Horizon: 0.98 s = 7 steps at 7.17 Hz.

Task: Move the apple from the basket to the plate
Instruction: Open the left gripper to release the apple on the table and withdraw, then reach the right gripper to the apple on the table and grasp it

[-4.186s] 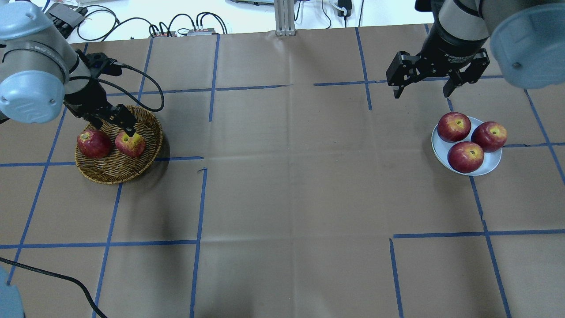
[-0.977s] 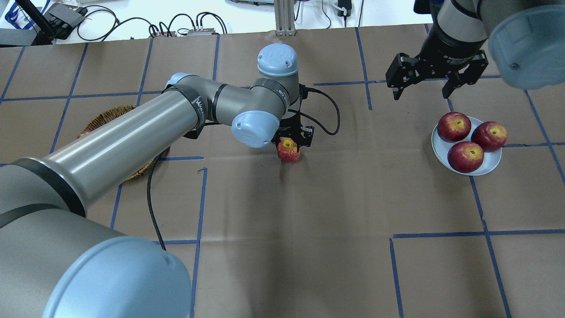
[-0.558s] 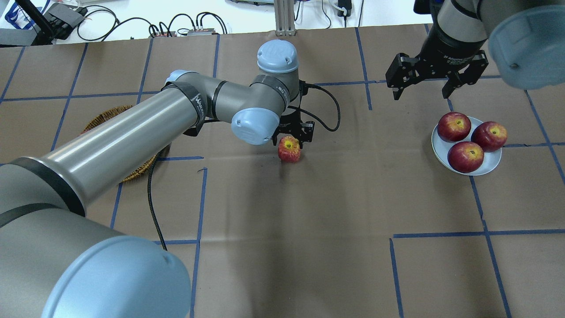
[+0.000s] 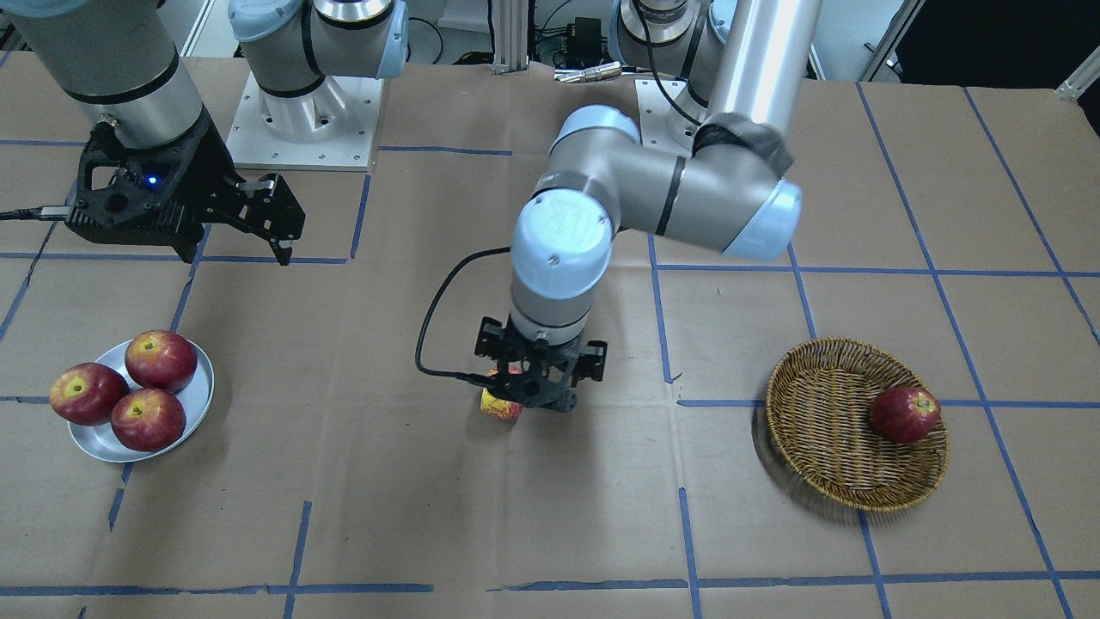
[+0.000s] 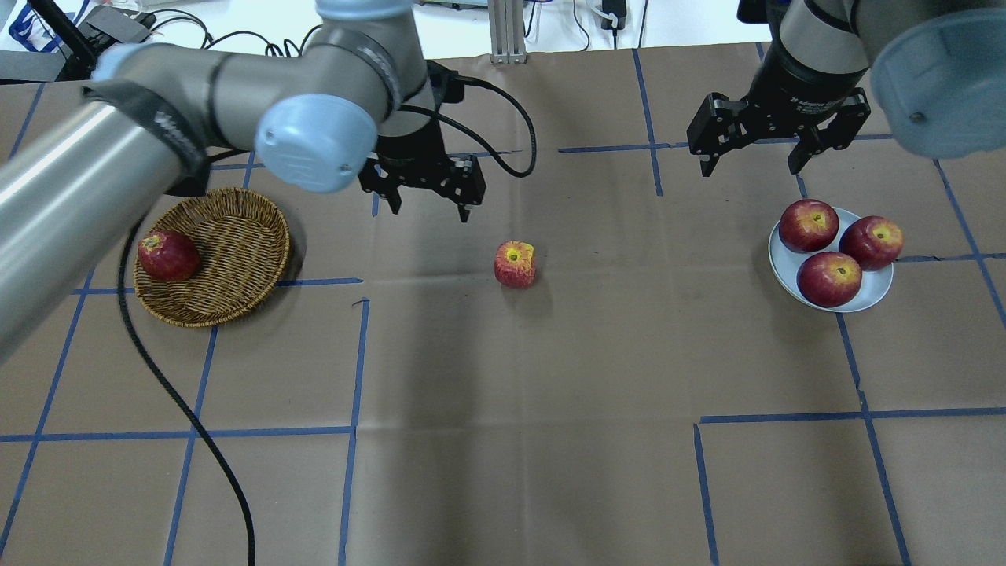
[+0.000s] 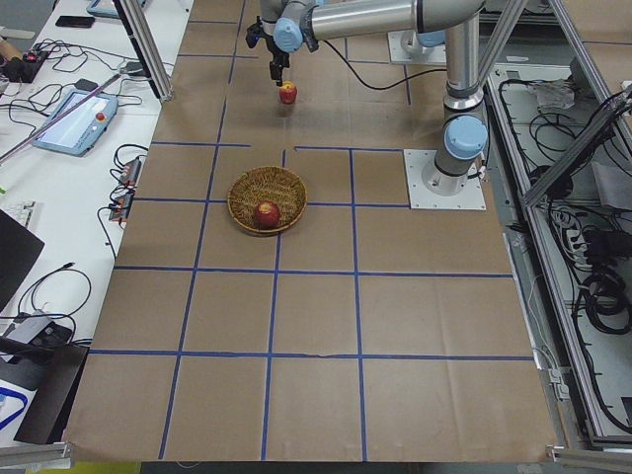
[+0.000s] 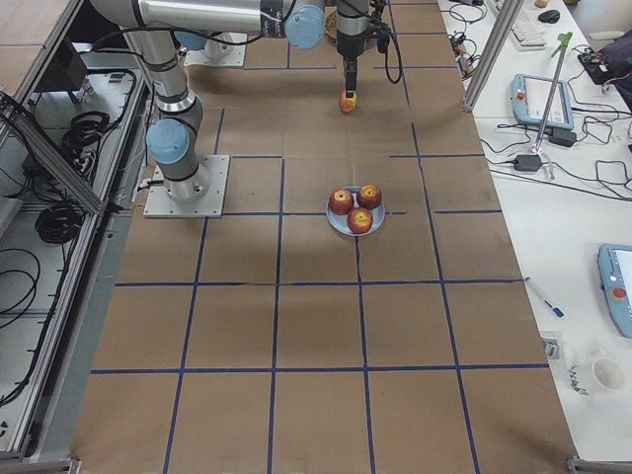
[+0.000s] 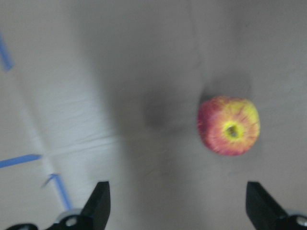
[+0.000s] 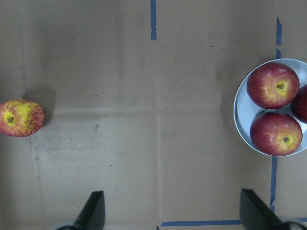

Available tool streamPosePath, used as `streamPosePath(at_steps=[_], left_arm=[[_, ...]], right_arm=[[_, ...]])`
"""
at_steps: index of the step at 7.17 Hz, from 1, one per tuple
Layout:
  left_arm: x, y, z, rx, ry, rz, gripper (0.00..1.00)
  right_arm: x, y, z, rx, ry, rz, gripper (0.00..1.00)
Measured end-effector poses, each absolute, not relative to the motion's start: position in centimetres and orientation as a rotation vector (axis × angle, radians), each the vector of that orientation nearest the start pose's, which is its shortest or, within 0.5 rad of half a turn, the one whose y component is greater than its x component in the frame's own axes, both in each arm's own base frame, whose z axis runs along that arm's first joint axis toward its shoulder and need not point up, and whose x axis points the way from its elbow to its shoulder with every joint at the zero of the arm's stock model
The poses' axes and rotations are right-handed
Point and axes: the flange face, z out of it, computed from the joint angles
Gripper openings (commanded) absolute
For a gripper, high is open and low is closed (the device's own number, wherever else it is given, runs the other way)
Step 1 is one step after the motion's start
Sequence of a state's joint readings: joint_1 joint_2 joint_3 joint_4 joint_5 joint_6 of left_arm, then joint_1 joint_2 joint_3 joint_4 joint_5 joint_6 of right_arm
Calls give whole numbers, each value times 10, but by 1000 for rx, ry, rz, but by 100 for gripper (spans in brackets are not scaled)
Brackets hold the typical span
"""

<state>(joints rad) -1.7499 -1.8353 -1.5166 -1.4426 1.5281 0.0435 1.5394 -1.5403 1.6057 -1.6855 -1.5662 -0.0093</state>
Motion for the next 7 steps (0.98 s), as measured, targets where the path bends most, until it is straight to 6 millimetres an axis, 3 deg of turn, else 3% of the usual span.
streamPosePath(at_steps=[2, 3, 5, 7], left_arm=[[-168, -514, 456, 327, 3169, 172, 99], [-141, -502, 478, 323, 3176, 159, 99], [-115, -485, 489, 303, 3161, 198, 99], [-113, -480, 500, 306, 3159, 180, 99]], right_arm=[[125, -513, 466, 24, 3136, -81, 100], [142, -516, 463, 7, 3135, -100, 100], [209, -525, 434, 17, 3128, -150, 100], [288, -535, 380, 68, 3113, -197, 100]])
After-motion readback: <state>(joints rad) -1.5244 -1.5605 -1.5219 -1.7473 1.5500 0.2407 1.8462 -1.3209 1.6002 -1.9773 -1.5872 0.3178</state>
